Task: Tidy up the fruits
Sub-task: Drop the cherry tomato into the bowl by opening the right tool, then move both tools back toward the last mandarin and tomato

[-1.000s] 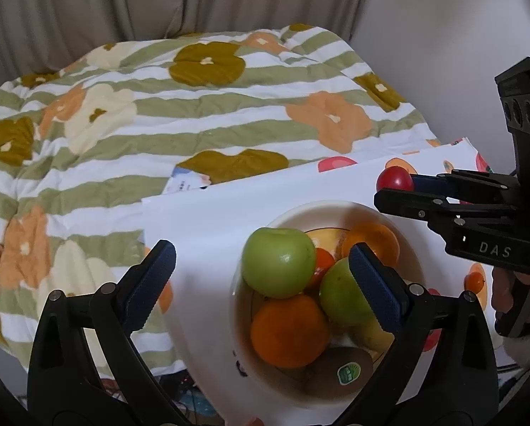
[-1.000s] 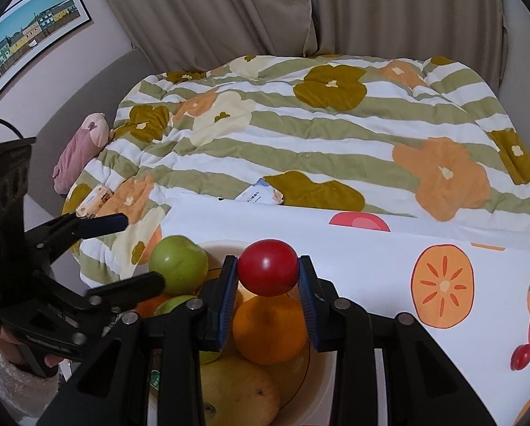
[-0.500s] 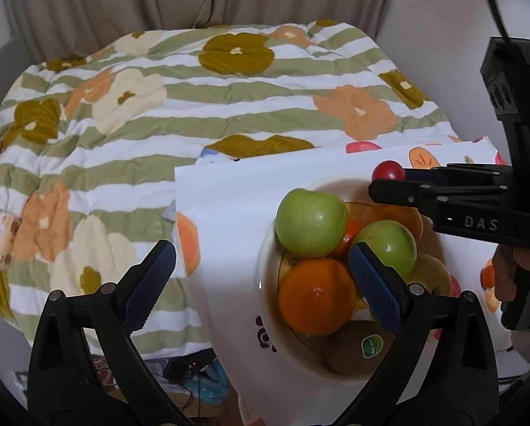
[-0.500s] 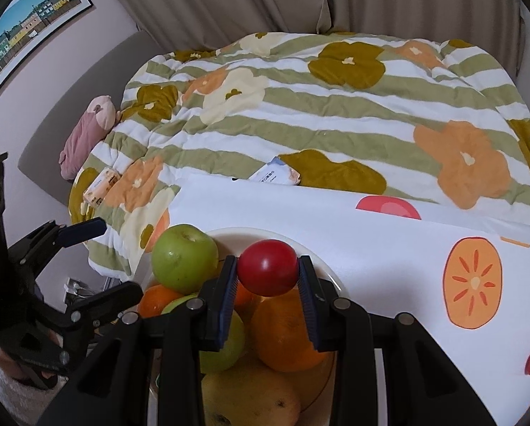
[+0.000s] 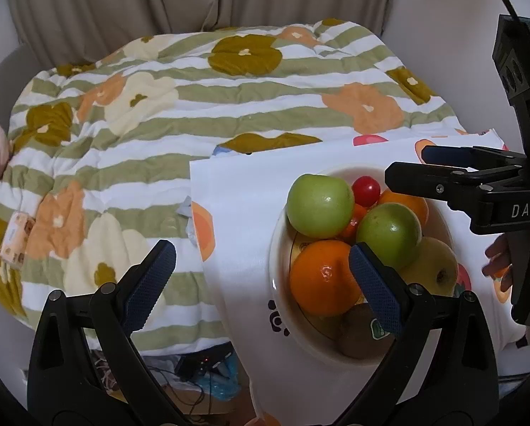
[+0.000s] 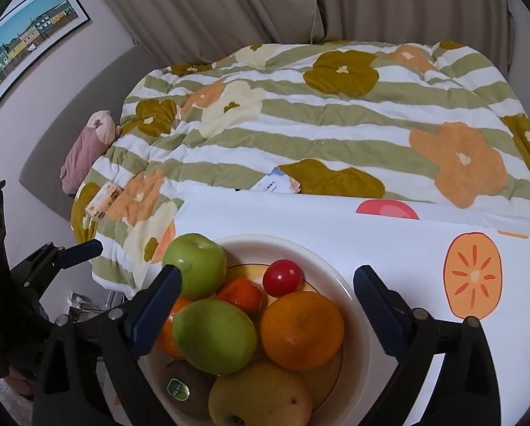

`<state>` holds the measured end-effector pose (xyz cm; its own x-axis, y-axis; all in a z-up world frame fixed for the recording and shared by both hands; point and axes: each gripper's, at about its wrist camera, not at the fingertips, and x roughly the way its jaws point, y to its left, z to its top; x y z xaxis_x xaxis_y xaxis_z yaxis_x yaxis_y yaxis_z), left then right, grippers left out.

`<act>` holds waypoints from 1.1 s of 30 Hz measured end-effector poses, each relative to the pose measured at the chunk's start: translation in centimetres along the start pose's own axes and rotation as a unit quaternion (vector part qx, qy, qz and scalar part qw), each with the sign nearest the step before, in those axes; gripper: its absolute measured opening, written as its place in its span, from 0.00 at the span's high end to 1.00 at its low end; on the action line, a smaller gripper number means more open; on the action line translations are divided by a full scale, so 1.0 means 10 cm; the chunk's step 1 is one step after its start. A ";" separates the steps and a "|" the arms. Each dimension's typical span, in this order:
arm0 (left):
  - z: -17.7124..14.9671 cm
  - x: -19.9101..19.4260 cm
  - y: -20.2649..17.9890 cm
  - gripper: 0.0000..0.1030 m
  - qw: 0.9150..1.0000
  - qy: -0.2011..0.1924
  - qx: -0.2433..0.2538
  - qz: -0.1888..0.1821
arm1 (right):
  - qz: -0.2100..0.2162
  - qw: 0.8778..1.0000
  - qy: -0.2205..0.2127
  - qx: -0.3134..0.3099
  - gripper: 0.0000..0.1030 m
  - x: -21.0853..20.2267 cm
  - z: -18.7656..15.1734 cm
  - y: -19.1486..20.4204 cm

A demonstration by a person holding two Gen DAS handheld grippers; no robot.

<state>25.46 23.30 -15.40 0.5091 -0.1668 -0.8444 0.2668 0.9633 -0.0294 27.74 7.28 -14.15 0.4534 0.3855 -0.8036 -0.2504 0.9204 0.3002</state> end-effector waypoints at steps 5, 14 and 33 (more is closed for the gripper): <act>0.02 -0.14 -0.02 0.00 1.000 -0.010 0.002 0.002 | -0.015 1.000 -0.004 -0.015 0.06 -0.16 0.00 0.08; 0.07 -0.55 -0.24 0.00 0.999 -0.039 0.013 0.021 | -0.015 0.999 -0.044 -0.027 0.06 -0.74 -0.05 0.15; -0.23 -1.20 -1.79 0.00 0.997 -0.061 -0.026 0.046 | -0.064 0.993 -0.079 -0.058 0.05 -2.30 -0.66 -0.79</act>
<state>12.69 8.54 -6.00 0.6264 -0.0987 -0.7732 0.1740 0.9846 0.0153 13.64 -9.34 -1.42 0.6145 0.2790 -0.7380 -0.2737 0.9527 0.1323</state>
